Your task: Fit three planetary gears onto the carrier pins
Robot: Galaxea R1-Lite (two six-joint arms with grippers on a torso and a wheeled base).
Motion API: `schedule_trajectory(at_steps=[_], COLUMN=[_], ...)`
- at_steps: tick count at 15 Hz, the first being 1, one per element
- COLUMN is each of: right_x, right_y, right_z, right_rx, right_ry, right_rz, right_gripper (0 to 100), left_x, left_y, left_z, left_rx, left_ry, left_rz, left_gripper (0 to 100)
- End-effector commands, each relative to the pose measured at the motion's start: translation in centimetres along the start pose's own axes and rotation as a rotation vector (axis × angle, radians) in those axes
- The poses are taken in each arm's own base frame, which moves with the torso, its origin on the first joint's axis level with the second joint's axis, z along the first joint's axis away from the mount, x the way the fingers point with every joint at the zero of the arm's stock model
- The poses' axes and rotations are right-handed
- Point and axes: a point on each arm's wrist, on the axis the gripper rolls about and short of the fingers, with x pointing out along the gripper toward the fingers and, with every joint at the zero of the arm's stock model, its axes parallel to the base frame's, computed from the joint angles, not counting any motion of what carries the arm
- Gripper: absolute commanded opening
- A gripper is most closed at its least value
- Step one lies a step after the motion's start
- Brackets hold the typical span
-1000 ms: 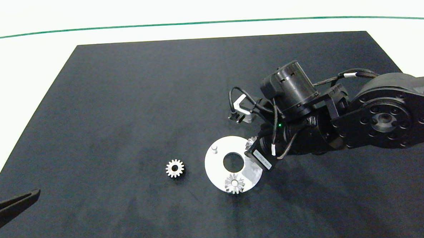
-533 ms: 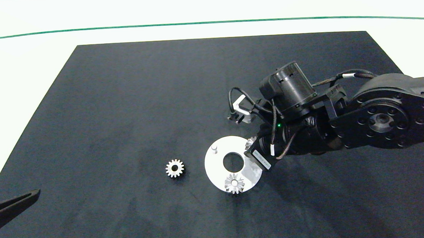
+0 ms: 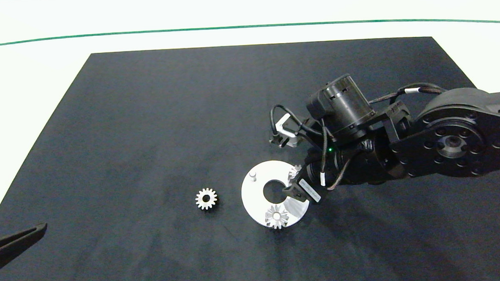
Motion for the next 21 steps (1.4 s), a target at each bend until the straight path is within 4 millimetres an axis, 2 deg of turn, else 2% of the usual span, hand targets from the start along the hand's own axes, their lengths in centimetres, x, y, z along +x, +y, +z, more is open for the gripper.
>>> schedule_trajectory(at_steps=[1, 2, 3, 5, 7, 9, 10, 11, 12, 15, 17, 19, 21], right_x=[-4.5, -6.2, -9.3, -12.5, -14.6, -15.8, -15.8, -16.8, -17.6, -18.5, -18.6, -18.9, -18.8], right_y=[-1.0, -1.9, -2.8, -3.7, -3.3, -2.4, -2.4, -1.9, -1.3, -0.4, -0.2, 0.2, 1.0], right_z=[-1.4, -2.8, -5.3, -9.0, -13.0, -16.7, -16.7, -18.8, -20.0, -21.8, -21.8, -21.9, -23.2], right_rx=[0.023, 0.050, 0.084, 0.133, 0.170, 0.197, 0.197, 0.230, 0.243, 0.238, 0.230, 0.191, 0.176], right_ry=[-0.049, -0.050, -0.064, -0.066, -0.049, -0.030, -0.030, -0.040, -0.063, -0.091, -0.101, -0.131, -0.126], right_rz=[-0.021, -0.042, -0.076, -0.134, -0.171, -0.191, -0.191, -0.218, -0.225, -0.234, -0.226, -0.185, -0.169], right_gripper=[100, 100, 100, 100, 100, 100, 100, 100, 100, 100, 100, 100, 100], left_x=[0.1, 0.1, 0.1, 0.3, 0.3, 0.8, 0.8, 1.4, 2.3, 6.5, 9.6, 11.0, 11.9], left_y=[0.0, 0.0, 0.0, 0.0, 0.0, -0.1, -0.1, -0.2, -0.3, -0.6, -0.9, -1.1, -1.4], left_z=[0.0, 0.0, 0.0, -0.1, -0.1, -0.3, -0.3, -0.7, -0.9, -1.6, -2.5, -2.8, -3.0], left_rx=[0.001, 0.001, 0.002, 0.002, 0.002, 0.003, 0.003, 0.003, 0.006, 0.010, 0.013, 0.017, 0.025], left_ry=[0.006, 0.007, 0.009, 0.013, 0.018, 0.037, 0.037, 0.070, 0.107, 0.187, 0.214, 0.198, 0.227], left_rz=[0.000, 0.000, -0.002, -0.002, -0.003, -0.008, -0.008, -0.017, -0.015, -0.035, -0.023, -0.021, -0.043], left_gripper=[100, 100, 100, 100, 100, 100, 100, 100, 100, 100, 100, 100, 100])
